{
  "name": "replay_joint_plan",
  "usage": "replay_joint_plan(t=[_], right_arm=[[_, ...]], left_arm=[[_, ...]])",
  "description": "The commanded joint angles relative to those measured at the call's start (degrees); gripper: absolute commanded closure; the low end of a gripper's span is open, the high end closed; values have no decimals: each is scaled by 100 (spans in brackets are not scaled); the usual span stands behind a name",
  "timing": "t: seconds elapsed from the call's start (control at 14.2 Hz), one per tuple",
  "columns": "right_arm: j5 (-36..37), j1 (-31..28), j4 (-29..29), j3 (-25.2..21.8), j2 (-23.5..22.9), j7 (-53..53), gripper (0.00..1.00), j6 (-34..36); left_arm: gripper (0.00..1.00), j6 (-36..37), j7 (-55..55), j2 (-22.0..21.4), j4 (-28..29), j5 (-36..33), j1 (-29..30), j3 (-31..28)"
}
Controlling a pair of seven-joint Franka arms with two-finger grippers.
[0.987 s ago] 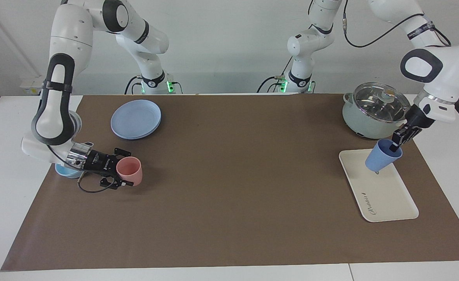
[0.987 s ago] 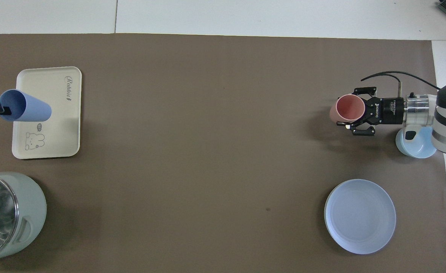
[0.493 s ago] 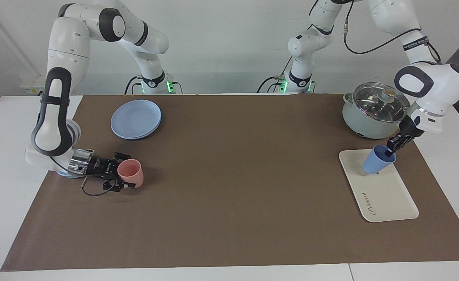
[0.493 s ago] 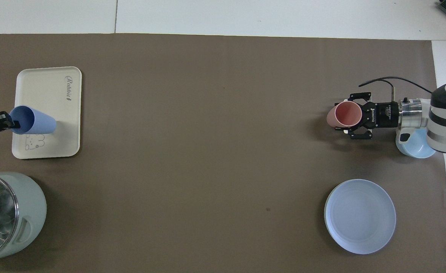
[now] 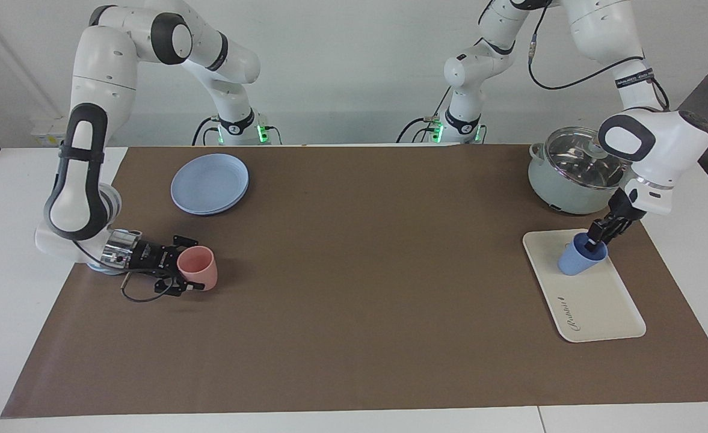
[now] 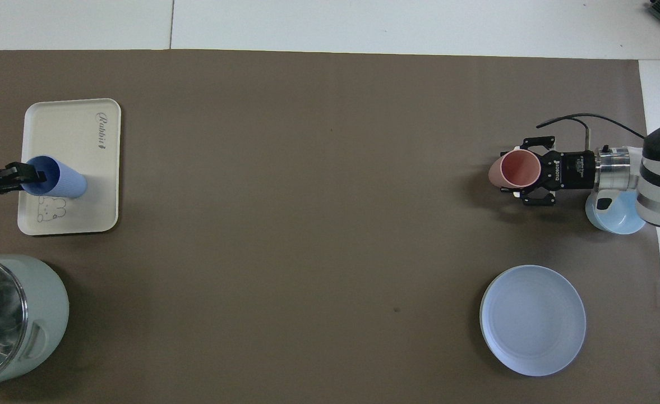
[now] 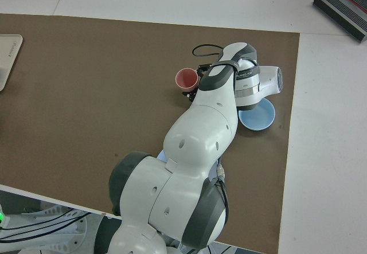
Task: Place cup on tray
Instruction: 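Open the left gripper on the blue cup while the right releases pink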
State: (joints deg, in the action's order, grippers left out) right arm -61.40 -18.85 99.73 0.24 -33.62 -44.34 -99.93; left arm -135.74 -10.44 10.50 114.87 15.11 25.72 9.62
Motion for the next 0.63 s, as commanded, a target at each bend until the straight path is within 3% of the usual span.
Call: replay_joint_plan(t=[0.0, 0.21, 0.35, 0.56], right_arm=[[128, -118, -33, 55, -31, 171, 60, -122], [294, -92, -24, 38, 57, 206, 0, -236], [689, -101, -15, 47, 127, 259, 0, -465], [717, -197, -15, -137, 128, 259, 0, -606]], left_arm=[[0, 703, -125, -196, -551, 28, -163, -39], [0, 1128, -90, -451, -755, -313, -497, -48], [0, 1355, -55, -671, -747, -666, -839, -48], [0, 1821, 164, -1014, -650, -790, -1471, -39]])
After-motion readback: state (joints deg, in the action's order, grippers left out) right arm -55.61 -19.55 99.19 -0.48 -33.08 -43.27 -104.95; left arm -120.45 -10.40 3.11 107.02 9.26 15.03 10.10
